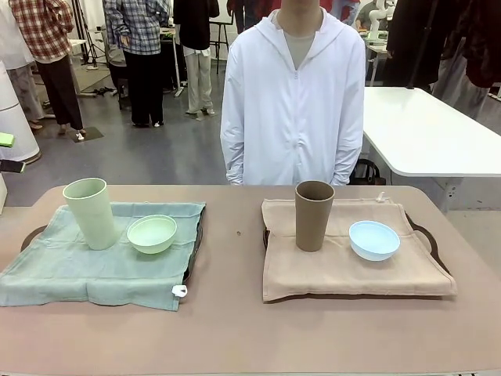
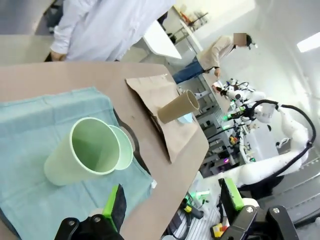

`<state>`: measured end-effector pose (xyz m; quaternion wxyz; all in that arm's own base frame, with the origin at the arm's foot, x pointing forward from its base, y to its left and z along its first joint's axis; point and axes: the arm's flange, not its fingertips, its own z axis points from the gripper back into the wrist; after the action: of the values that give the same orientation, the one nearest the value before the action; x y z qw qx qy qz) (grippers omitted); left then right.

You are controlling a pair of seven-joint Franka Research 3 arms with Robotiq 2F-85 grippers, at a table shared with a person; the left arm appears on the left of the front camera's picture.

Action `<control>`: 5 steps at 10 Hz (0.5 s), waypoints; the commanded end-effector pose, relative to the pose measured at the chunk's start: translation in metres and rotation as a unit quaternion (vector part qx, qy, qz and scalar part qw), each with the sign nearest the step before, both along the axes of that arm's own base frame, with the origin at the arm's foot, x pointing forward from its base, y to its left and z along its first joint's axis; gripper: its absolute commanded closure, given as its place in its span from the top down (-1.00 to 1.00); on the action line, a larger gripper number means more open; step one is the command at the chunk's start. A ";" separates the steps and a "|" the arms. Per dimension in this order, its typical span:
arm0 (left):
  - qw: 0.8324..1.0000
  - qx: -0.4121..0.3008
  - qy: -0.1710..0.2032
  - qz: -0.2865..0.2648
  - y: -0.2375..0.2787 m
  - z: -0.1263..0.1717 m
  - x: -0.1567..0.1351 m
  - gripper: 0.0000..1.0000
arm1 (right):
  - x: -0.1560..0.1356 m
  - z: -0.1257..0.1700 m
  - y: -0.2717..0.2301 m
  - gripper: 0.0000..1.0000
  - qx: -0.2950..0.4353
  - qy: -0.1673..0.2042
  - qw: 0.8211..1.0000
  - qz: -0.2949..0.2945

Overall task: Set up a tray with a mat and arrange the tableware.
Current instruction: Place the Picnic Bowl and Reusable plastic cup back onto the Handle tray in front of the human's position.

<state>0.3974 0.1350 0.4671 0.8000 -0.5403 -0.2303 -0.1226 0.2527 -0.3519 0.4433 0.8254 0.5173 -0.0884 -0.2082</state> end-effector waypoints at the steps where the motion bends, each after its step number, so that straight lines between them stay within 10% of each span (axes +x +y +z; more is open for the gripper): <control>1: 0.999 0.017 0.037 -0.006 0.002 0.013 -0.006 1.00 | 0.000 -0.005 -0.019 0.77 0.019 -0.007 1.000 -0.005; 5: 0.999 0.017 0.028 -0.001 0.002 0.005 -0.002 1.00 | -0.007 -0.013 -0.017 0.77 0.014 0.013 1.000 -0.013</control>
<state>0.3946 0.1393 0.4768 0.8269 -0.5166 -0.1916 -0.1125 0.2503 -0.3668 0.4307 0.8192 0.5222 -0.0791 -0.2236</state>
